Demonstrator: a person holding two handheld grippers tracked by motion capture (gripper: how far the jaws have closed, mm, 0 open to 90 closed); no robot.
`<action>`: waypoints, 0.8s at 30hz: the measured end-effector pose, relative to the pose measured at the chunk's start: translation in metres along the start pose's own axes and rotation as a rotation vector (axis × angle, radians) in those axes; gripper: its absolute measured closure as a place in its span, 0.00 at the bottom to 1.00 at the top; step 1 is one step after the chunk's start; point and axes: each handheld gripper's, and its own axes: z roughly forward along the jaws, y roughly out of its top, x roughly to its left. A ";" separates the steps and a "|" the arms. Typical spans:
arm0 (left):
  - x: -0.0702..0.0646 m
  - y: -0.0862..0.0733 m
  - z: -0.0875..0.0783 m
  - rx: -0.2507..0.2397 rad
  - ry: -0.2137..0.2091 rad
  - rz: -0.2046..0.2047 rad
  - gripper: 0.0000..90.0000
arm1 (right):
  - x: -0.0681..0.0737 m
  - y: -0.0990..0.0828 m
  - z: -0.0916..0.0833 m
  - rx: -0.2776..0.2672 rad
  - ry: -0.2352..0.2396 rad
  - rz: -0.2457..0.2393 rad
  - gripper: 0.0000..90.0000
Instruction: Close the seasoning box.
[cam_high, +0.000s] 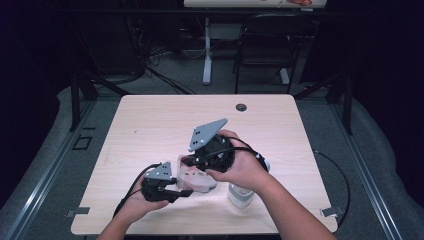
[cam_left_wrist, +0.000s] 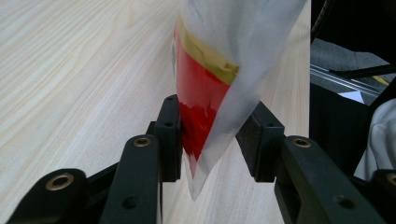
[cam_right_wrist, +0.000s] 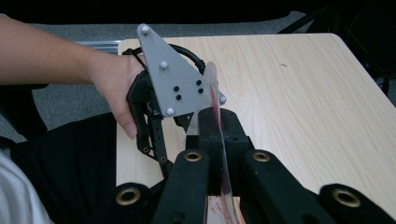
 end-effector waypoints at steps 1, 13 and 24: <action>0.000 0.000 0.000 0.003 -0.002 -0.002 0.71 | 0.000 -0.001 -0.001 -0.004 -0.001 0.004 1.00; -0.002 0.006 -0.006 0.081 0.001 -0.007 0.75 | -0.003 -0.013 -0.007 -0.004 0.003 0.021 1.00; -0.006 0.018 -0.013 0.152 0.003 0.010 0.78 | -0.005 -0.026 -0.017 -0.026 -0.003 0.048 1.00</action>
